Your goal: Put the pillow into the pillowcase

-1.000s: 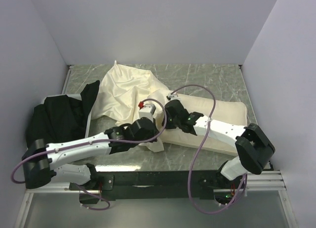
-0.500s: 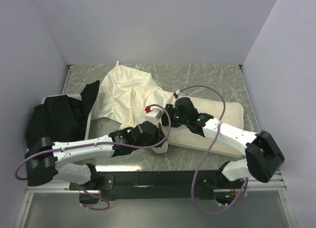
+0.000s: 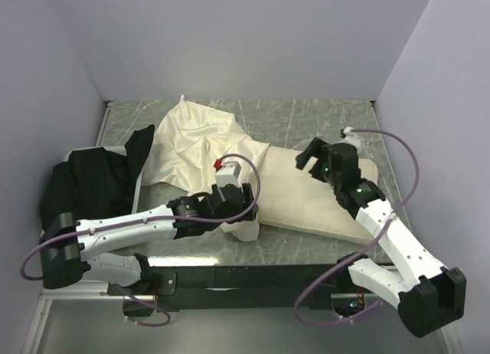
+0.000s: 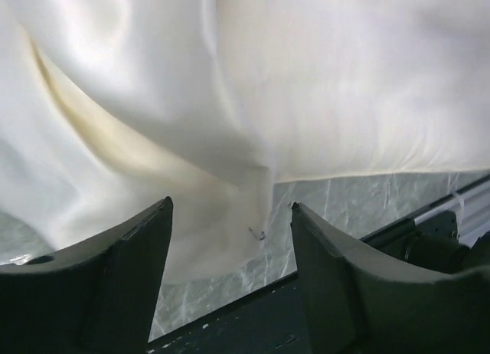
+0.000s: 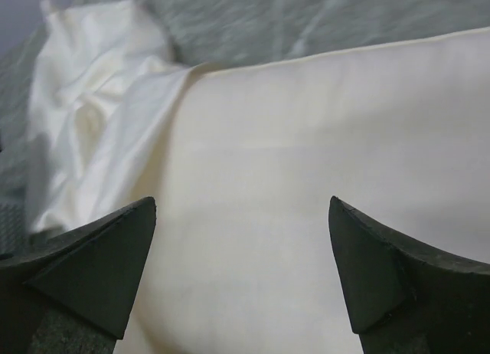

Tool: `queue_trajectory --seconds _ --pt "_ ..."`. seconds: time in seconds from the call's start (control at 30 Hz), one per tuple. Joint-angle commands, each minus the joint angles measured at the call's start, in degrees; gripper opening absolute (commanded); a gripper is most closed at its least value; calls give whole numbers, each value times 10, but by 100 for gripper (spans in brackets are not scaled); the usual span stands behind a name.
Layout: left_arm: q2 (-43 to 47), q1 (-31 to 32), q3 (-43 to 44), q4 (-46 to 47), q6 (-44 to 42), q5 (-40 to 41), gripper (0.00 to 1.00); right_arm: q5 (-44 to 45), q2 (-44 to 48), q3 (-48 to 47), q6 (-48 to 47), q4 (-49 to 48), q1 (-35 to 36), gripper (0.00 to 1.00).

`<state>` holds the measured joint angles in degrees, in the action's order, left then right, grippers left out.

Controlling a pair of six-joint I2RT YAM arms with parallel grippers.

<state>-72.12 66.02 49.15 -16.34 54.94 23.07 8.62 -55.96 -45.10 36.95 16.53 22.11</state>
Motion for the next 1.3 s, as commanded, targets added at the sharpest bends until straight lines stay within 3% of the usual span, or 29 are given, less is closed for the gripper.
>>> queue_trajectory --seconds 0.0,0.1,0.27,0.43,0.53,0.7,0.83,0.87,0.9,0.93,0.97,1.03,1.1,1.13,1.23,1.27 --pt "11 -1 124 -100 -23 93 70 3 -4 17 -49 25 -107 100" --pt "-40 -7 225 -182 -67 152 77 -38 -9 26 -64 10 -215 100" --pt "-172 -69 398 -236 -214 114 82 -96 -41 25 -59 3 -313 100" --pt "-335 -114 535 -306 -304 73 82 -51 -45 25 -55 22 -348 100" --pt "-379 -134 552 -294 -333 57 83 0 -35 50 -42 17 -362 100" --pt "-451 -152 588 -289 -364 59 81 -11 -52 99 -22 -16 -368 100" --pt "-493 -160 624 -283 -374 60 63 -60 -65 149 -14 -59 -368 100" --pt "-499 -160 631 -280 -376 58 47 -76 -64 160 -13 -76 -368 100" --pt "-508 -160 638 -273 -380 55 38 -91 -64 180 -7 -86 -366 100" --pt "-514 -159 656 -266 -384 48 30 -139 -55 192 -3 -98 -363 95" --pt "-525 -159 669 -256 -389 31 14 -157 -48 217 7 -122 -350 91" --pt "-536 -158 709 -248 -394 0 4 -197 -16 241 22 -143 -329 69" --pt "-547 -156 729 -232 -397 -48 1 -193 17 268 54 -156 -275 54" --pt "-550 -150 744 -228 -399 -58 1 -189 57 274 67 -156 -250 41" --pt "-554 -139 756 -198 -389 -109 1 -172 132 287 131 -157 -165 16" --pt "-550 -138 754 -189 -382 -124 1 -152 147 288 158 -164 -146 12"
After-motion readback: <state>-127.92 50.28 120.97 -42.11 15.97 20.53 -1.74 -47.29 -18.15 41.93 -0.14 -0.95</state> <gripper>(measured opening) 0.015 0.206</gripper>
